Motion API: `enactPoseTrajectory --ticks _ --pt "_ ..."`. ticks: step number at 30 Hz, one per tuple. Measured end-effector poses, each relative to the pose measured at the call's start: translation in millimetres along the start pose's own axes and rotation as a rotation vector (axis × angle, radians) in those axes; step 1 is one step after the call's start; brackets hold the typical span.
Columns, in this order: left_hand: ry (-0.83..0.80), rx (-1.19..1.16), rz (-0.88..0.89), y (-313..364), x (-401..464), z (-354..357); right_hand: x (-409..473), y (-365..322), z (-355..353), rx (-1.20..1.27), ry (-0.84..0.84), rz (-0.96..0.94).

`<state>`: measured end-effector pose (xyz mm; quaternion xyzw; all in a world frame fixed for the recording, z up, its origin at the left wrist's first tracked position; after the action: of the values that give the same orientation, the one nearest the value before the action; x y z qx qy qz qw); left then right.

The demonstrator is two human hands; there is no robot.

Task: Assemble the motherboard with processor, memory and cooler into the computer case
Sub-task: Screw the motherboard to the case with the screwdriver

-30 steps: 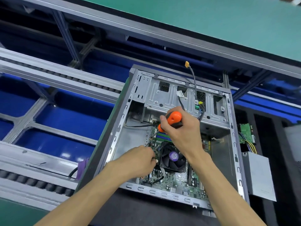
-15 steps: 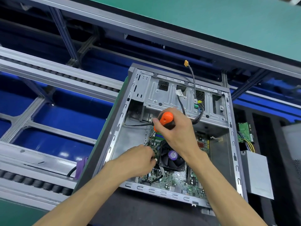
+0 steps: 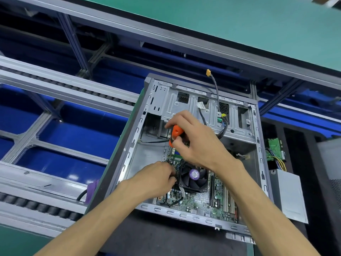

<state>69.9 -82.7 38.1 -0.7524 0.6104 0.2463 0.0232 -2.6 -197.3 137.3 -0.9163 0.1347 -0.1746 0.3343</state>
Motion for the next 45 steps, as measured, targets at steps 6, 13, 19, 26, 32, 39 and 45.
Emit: enactPoseTrajectory --ticks 6,13,19,26,32,39,45 --pt "0.141 -0.042 -0.001 2.8 -2.8 -9.9 1.6 5.9 -0.5 -0.07 0.062 0.089" --pt "0.649 -0.32 -0.163 -7.7 -16.6 -72.5 2.4 14.1 8.9 0.19 0.102 0.143" --pt "0.716 -0.262 0.013 3.3 -22.8 -111.1 3.8 25.8 9.4 0.279 0.032 0.221" --pt "0.664 -0.125 0.006 8.3 -20.9 -129.8 -3.3 24.5 10.8 0.431 0.006 0.219" --pt "0.374 0.025 0.249 17.3 -22.2 -144.8 -15.7 26.2 11.9 0.566 0.107 0.185" --pt "0.521 0.179 -0.071 25.4 -16.7 -151.4 -8.0 21.1 19.0 0.629 0.114 0.232" --pt "0.356 0.185 0.154 24.9 -17.8 -155.1 -13.3 28.3 19.2 0.778 0.111 0.283"
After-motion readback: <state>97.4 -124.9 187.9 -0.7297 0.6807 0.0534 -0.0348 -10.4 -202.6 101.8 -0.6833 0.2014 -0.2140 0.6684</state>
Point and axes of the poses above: each hand's wrist, its own x-axis towards the middle knuckle, its own z-axis out of the palm, y = z × x, the point moved 3 cm from there along x, towards the middle knuckle, and after that the axes turned 15 degrees about x, right-handed, at the moved point
